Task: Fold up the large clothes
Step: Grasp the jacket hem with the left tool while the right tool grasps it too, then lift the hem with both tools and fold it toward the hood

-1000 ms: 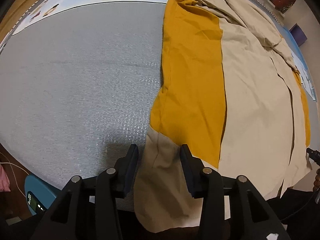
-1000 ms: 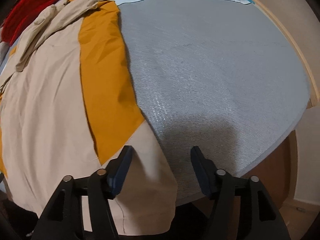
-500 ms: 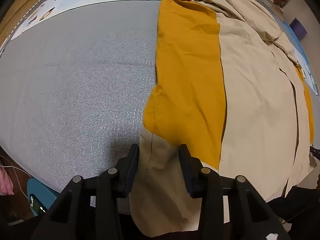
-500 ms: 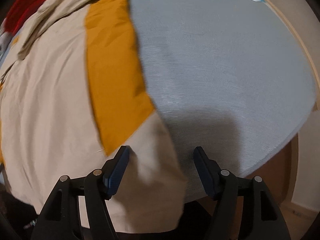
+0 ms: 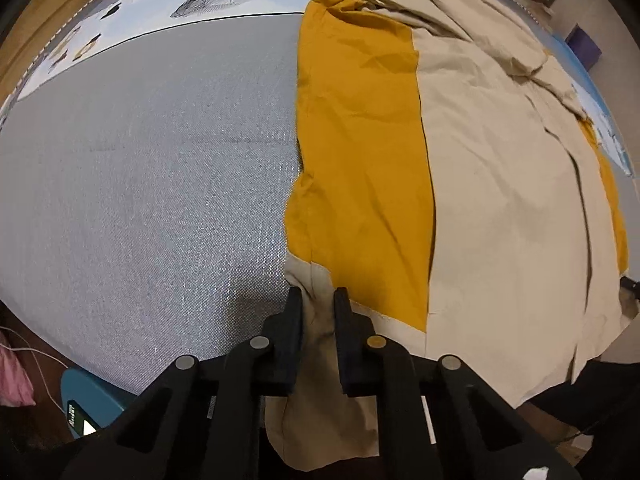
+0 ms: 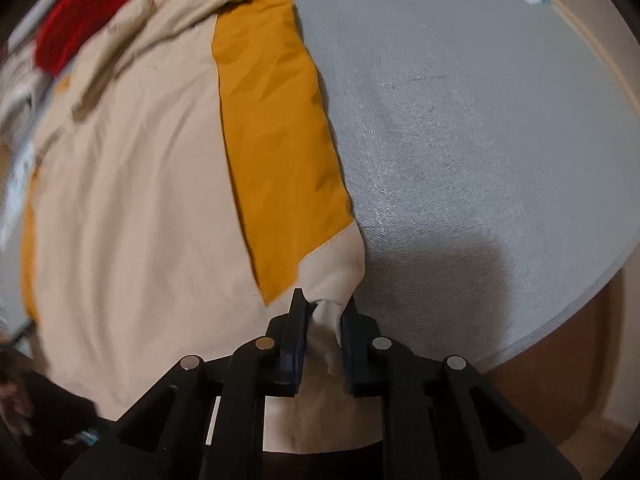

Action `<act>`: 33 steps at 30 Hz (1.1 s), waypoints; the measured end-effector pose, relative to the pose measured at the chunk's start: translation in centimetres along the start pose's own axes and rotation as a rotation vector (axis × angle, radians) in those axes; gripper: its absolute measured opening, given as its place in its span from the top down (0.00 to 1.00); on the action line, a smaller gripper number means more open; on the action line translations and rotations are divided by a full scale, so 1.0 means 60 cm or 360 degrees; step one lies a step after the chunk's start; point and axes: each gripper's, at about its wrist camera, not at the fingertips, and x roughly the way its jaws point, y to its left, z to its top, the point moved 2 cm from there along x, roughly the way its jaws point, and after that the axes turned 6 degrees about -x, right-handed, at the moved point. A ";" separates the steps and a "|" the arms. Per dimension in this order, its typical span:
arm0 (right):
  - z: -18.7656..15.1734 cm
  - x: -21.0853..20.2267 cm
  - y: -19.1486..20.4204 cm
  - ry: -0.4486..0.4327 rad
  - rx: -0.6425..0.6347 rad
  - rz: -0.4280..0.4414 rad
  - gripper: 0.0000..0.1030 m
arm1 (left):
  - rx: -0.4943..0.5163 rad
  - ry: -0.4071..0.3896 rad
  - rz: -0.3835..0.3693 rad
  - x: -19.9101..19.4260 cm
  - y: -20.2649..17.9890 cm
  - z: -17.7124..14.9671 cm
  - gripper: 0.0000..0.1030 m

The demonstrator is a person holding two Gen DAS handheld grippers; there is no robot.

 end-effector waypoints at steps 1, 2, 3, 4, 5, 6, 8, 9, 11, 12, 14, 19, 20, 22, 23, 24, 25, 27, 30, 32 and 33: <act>-0.003 -0.005 -0.007 -0.0008 0.0038 0.0035 0.84 | -0.0025 0.0009 -0.0021 -0.001 0.006 0.000 0.87; -0.009 -0.004 -0.017 -0.0008 0.0061 0.0049 0.84 | -0.0061 0.0023 -0.0042 -0.001 0.011 0.000 0.85; -0.008 -0.005 -0.028 -0.0006 0.0085 0.0051 0.83 | -0.0096 0.0046 -0.0052 0.002 0.017 0.001 0.81; -0.006 -0.004 -0.038 -0.0002 0.0098 0.0034 0.81 | -0.0115 0.0074 -0.0050 0.008 0.020 -0.001 0.79; -0.002 -0.002 -0.046 -0.0002 0.0105 0.0017 0.77 | -0.0116 0.0092 -0.0044 0.014 0.025 -0.004 0.79; 0.000 -0.003 -0.051 -0.0001 0.0109 -0.0015 0.75 | -0.0105 0.0100 -0.0033 0.017 0.024 -0.008 0.79; 0.000 0.005 -0.063 0.0014 0.0101 -0.0083 0.69 | -0.0056 0.0087 0.0002 0.019 0.014 -0.006 0.79; -0.002 0.010 -0.070 0.0026 0.0095 -0.0090 0.68 | -0.0032 0.0083 0.0018 0.020 0.010 -0.007 0.79; -0.008 0.014 -0.072 0.0049 0.0052 -0.0116 0.65 | -0.0015 0.0076 0.0037 0.022 0.004 -0.007 0.79; -0.008 0.015 -0.064 0.0051 0.0021 -0.0135 0.64 | -0.0012 0.0074 0.0043 0.022 0.003 -0.007 0.79; -0.016 0.014 -0.058 0.0060 -0.0045 -0.0167 0.62 | 0.0000 0.0069 0.0065 0.024 -0.005 -0.008 0.79; -0.026 0.006 -0.045 0.0037 -0.0116 -0.0186 0.79 | 0.0052 0.0031 0.0126 0.034 -0.033 -0.005 0.83; -0.028 0.001 -0.041 0.0022 -0.0133 -0.0170 0.87 | 0.0061 0.0020 0.0122 0.033 -0.035 -0.007 0.89; -0.029 -0.008 -0.029 -0.0011 -0.0182 -0.0185 0.91 | 0.0080 -0.0010 0.0114 0.026 -0.039 -0.009 0.94; -0.031 -0.016 -0.024 -0.0035 -0.0205 -0.0187 0.92 | 0.0091 -0.0031 0.0107 0.021 -0.042 -0.009 0.96; -0.032 -0.025 -0.021 -0.0064 -0.0218 -0.0180 0.93 | 0.0104 -0.0054 0.0094 0.012 -0.044 -0.009 0.97; -0.032 -0.038 -0.017 -0.0105 -0.0225 -0.0167 0.94 | 0.0117 -0.0083 0.0069 0.000 -0.048 -0.007 0.98; -0.029 -0.066 -0.004 -0.0193 -0.0227 -0.0131 0.95 | 0.0135 -0.0125 0.0030 -0.022 -0.046 -0.010 0.98; -0.025 -0.121 0.011 -0.0353 -0.0193 -0.0028 0.95 | 0.0164 -0.0198 -0.0033 -0.059 -0.050 -0.012 0.98; -0.012 -0.139 0.040 -0.0437 -0.0172 0.0042 0.96 | 0.0181 -0.0266 -0.0105 -0.096 -0.049 -0.008 0.98; 0.014 -0.131 0.080 -0.0471 -0.0169 0.0069 0.96 | 0.0187 -0.0294 -0.0128 -0.114 -0.046 -0.012 0.98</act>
